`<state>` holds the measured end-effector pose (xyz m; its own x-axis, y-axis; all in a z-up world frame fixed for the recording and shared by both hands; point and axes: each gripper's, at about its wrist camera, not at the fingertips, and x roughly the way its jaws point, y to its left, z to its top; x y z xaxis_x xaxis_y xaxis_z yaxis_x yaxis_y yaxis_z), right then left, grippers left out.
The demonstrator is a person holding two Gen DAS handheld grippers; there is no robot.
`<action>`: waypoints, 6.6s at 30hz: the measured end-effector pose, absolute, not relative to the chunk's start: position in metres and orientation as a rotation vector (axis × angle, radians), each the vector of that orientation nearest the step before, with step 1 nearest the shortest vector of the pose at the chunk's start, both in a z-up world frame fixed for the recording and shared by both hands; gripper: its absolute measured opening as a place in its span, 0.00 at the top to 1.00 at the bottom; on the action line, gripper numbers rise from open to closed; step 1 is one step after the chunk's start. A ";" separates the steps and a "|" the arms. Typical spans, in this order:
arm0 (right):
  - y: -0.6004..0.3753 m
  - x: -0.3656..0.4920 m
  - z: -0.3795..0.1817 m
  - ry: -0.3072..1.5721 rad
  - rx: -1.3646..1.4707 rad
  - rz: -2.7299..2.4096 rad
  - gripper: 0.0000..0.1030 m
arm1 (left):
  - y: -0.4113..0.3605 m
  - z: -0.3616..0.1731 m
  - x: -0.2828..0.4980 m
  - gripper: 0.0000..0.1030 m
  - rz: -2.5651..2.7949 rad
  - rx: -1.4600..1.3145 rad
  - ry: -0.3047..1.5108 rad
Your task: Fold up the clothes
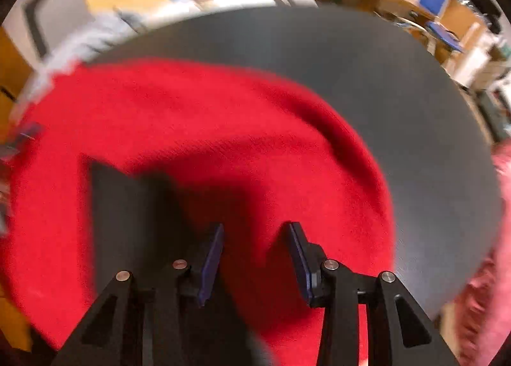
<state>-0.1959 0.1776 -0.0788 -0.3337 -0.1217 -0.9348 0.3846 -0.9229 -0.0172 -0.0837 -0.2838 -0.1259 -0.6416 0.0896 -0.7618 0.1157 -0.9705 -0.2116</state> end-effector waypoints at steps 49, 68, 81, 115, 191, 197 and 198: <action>-0.135 -0.208 -0.085 0.222 0.983 -2.070 0.10 | -0.349 -0.095 0.020 0.59 -2.724 1.063 0.555; 0.340 -0.178 -0.085 -0.561 1.378 -2.816 0.10 | -0.292 -0.132 0.058 0.58 -2.738 1.120 0.773; 0.264 -0.209 -0.101 0.085 1.367 -2.770 0.82 | -0.296 -0.136 0.066 0.58 -2.736 1.072 0.885; -0.073 -0.124 -0.077 -0.112 1.049 -1.989 0.35 | -0.320 -0.099 -0.038 0.56 -2.744 1.171 0.959; -0.097 -0.204 -0.099 0.060 1.114 -2.138 0.00 | -0.439 -0.130 -0.001 0.95 -2.521 1.114 0.900; -0.086 -0.200 -0.111 0.078 1.101 -2.156 0.00 | -0.437 -0.129 0.009 0.82 -2.488 1.085 0.910; -0.085 -0.200 -0.110 0.078 1.100 -2.155 0.00 | -0.437 -0.124 0.013 0.77 -2.489 1.062 0.881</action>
